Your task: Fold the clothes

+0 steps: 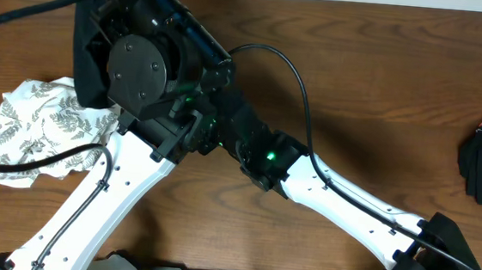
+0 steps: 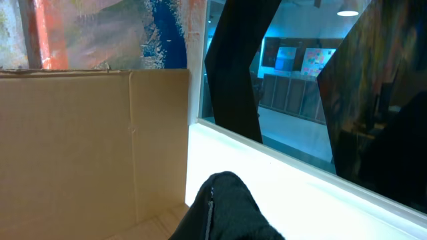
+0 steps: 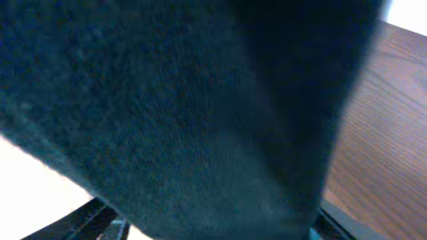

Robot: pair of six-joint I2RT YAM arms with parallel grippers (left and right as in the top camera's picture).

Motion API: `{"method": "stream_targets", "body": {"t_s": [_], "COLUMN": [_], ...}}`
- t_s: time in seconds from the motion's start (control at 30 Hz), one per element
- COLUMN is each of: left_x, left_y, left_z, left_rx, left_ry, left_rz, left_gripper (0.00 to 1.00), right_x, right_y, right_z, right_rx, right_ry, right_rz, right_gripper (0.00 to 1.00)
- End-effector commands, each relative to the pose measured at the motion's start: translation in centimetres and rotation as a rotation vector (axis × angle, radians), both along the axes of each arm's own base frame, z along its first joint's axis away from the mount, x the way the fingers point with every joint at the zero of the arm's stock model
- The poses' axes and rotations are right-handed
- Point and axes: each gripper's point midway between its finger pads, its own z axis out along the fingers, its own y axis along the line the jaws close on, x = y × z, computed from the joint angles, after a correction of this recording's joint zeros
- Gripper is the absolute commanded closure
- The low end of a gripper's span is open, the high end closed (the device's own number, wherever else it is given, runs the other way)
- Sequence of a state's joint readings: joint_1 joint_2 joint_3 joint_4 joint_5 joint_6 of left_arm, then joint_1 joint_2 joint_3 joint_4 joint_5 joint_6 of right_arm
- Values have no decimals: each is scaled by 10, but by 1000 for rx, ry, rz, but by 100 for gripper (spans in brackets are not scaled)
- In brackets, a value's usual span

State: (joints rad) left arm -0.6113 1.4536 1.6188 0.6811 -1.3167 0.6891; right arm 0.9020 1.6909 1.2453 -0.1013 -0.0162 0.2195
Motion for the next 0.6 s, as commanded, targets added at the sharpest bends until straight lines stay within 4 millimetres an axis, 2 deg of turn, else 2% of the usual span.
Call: {"method": "stream_targets", "body": {"t_s": [0.0, 0.03, 0.13, 0.2, 0.23, 0.27, 0.43, 0.57], "left_x": [-4, -4, -4, -4, -4, -4, -4, -4], "left_y": [4, 4, 4, 4, 4, 4, 4, 5], "left_z": [8, 8, 8, 8, 8, 8, 8, 9], "left_rx": [-19, -17, -14, -9, -7, -3, 19, 60], "left_ry": [-18, -16, -13, -8, -5, -2, 21, 61], "left_rz": [12, 12, 12, 13, 14, 14, 18, 25], "left_gripper": [94, 94, 94, 94, 94, 94, 94, 94], "right_x": [-10, -12, -16, -17, -17, -17, -11, -7], "right_y": [6, 8, 11, 10, 9, 8, -6, -36], "right_z": [0, 0, -1, -2, -3, -5, -11, -10], "right_rx": [18, 20, 22, 16, 13, 8, -29, -76], "right_ry": [22, 24, 32, 37, 39, 44, 70, 106], "right_rz": [38, 57, 87, 86, 84, 82, 52, 8], "right_gripper": [33, 38, 64, 89, 96, 99, 99, 99]}}
